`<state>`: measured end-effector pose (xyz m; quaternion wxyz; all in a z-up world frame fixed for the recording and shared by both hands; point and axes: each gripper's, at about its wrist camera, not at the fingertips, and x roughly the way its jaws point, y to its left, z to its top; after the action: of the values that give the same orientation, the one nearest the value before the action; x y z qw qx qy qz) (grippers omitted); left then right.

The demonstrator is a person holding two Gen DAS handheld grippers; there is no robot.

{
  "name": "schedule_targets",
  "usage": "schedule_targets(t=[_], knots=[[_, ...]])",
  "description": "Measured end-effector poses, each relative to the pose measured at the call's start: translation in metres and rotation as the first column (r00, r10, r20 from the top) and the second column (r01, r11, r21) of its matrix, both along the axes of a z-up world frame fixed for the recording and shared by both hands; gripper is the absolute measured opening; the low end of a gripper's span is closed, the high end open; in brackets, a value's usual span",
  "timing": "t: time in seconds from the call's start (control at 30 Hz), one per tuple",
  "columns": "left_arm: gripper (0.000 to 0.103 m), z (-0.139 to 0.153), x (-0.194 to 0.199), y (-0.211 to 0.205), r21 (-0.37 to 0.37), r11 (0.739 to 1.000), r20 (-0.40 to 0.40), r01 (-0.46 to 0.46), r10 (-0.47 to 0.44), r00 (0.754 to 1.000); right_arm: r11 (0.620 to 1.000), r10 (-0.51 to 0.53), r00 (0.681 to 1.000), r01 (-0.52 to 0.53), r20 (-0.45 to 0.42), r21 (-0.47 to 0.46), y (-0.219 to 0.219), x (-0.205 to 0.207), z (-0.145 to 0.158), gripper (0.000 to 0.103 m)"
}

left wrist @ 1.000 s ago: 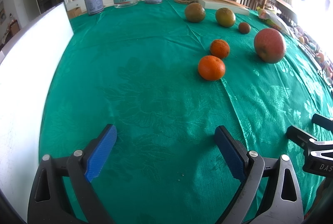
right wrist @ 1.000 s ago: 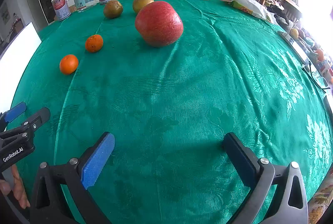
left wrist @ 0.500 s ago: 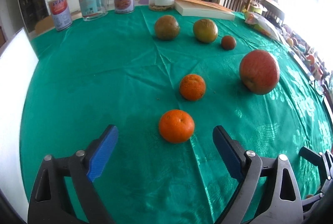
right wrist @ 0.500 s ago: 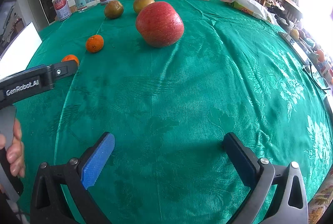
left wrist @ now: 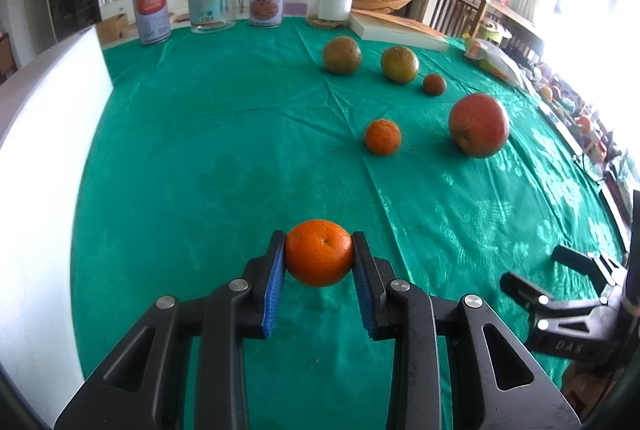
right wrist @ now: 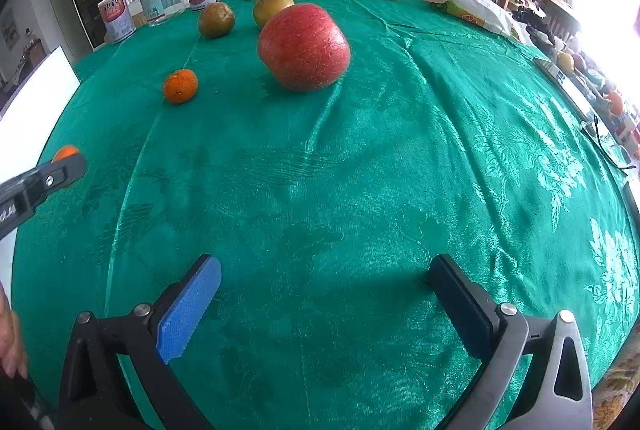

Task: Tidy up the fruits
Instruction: 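Close the left tool around an orange and lift it, then grasp the small brown fruit with the right tool while the left tool holds the orange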

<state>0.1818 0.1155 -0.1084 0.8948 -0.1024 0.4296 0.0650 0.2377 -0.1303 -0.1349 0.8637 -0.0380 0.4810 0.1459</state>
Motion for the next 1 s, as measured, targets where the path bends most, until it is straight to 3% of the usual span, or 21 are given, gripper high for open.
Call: schedule_targets(t=[0.07,0.1,0.27,0.3,0.33,0.4,0.57,0.67,0.7,0.73,0.83,1.0], knots=[[0.032,0.002,-0.012,0.002,-0.015,1.000,-0.002,0.005,-0.005,1.000,0.987,-0.016,1.000,0.017,-0.008,0.157,-0.018,0.009,0.015,0.102],[0.032,0.003,-0.017,0.003,-0.024,1.000,0.000,0.008,-0.008,1.000,0.982,-0.036,0.999,0.037,-0.007,0.184,-0.024,0.020,0.025,0.102],[0.032,0.008,-0.031,-0.001,-0.062,0.998,0.028,0.021,-0.019,0.999,0.992,-0.040,0.998,0.033,0.051,0.119,-0.011,0.112,0.086,0.102],[0.032,0.009,-0.032,-0.002,-0.069,0.997,0.030,0.026,-0.024,0.999,0.996,-0.018,0.999,0.014,0.043,0.089,0.000,0.136,0.091,0.097],[0.032,0.009,-0.033,-0.003,-0.074,0.997,0.032,0.028,-0.026,0.999,0.998,0.011,1.000,-0.012,0.025,0.067,0.012,0.159,0.092,0.085],[0.032,0.010,-0.034,-0.004,-0.078,0.996,0.033,0.034,-0.031,0.999,0.997,0.058,0.997,-0.056,-0.045,0.045,0.033,0.199,0.084,0.075],[0.032,0.010,-0.040,0.001,-0.084,0.996,0.015,0.031,-0.029,0.999,0.995,0.097,0.980,-0.097,-0.174,0.007,0.069,0.252,0.040,0.069],[0.032,0.008,-0.041,0.003,-0.090,0.996,0.008,0.026,-0.026,1.000,0.993,0.105,0.967,-0.113,-0.232,-0.022,0.081,0.263,0.014,0.055],[0.032,0.007,-0.042,0.003,-0.088,0.996,0.006,0.027,-0.026,1.000,0.993,0.112,0.964,-0.119,-0.241,-0.014,0.083,0.265,0.009,0.038],[0.032,0.006,-0.041,0.003,-0.087,0.996,0.004,0.027,-0.027,1.000,0.993,0.107,0.970,-0.114,-0.219,-0.021,0.084,0.263,0.010,0.030],[0.032,0.008,-0.044,0.004,-0.116,0.993,-0.002,0.029,-0.030,1.000,0.994,0.106,0.978,-0.105,-0.181,0.013,0.077,0.250,0.024,0.030],[0.031,0.051,-0.069,0.005,-0.201,0.977,0.087,0.074,-0.057,0.995,0.975,0.202,0.977,-0.195,-0.064,0.103,0.078,0.184,0.101,0.030]])
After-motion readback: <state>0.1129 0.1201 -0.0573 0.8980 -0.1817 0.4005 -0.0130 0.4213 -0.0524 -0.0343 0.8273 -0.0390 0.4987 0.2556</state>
